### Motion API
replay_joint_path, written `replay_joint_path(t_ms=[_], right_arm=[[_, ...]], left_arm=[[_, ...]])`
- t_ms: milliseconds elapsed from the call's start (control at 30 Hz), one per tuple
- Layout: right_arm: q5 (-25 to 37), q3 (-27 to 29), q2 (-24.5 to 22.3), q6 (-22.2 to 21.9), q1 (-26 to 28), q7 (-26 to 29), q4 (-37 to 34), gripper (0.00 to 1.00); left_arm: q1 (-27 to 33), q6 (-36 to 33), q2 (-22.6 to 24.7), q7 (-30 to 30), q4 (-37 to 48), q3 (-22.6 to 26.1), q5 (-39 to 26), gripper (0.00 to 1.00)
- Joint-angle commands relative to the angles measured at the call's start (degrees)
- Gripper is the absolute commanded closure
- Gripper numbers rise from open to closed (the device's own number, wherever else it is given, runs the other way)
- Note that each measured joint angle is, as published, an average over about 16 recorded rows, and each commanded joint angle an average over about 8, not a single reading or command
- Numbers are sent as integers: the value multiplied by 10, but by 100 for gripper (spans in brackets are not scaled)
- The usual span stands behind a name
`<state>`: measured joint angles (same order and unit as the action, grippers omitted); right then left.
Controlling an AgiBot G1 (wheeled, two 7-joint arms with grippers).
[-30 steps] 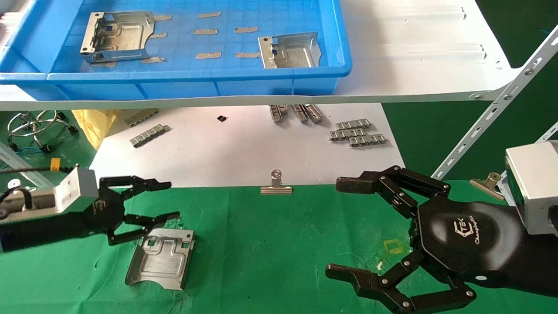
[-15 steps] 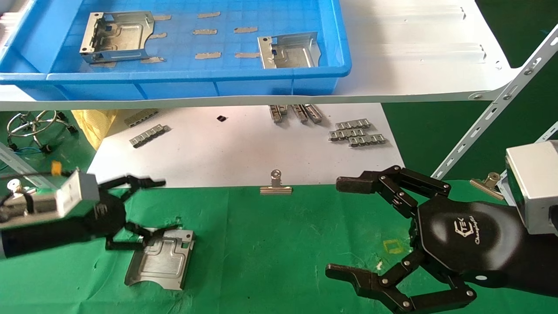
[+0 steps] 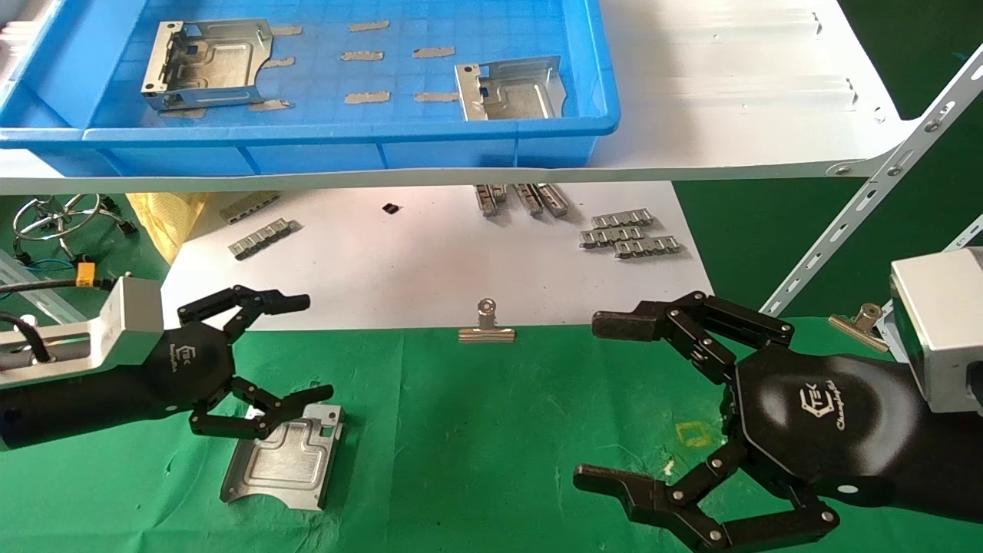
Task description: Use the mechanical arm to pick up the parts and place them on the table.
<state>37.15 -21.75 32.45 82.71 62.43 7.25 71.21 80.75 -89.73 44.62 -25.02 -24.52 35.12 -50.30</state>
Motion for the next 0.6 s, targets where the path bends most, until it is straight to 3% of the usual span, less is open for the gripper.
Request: replay_joint_path(t_ms=[33,600], right_arm=[[0,0,0,0,0,0,0,0],[0,0,0,0,0,0,0,0]], left_arm=[[-9,2,-5,17,-23,-9,4,0],[-87,18,-43,162,-222,-86,38,0]])
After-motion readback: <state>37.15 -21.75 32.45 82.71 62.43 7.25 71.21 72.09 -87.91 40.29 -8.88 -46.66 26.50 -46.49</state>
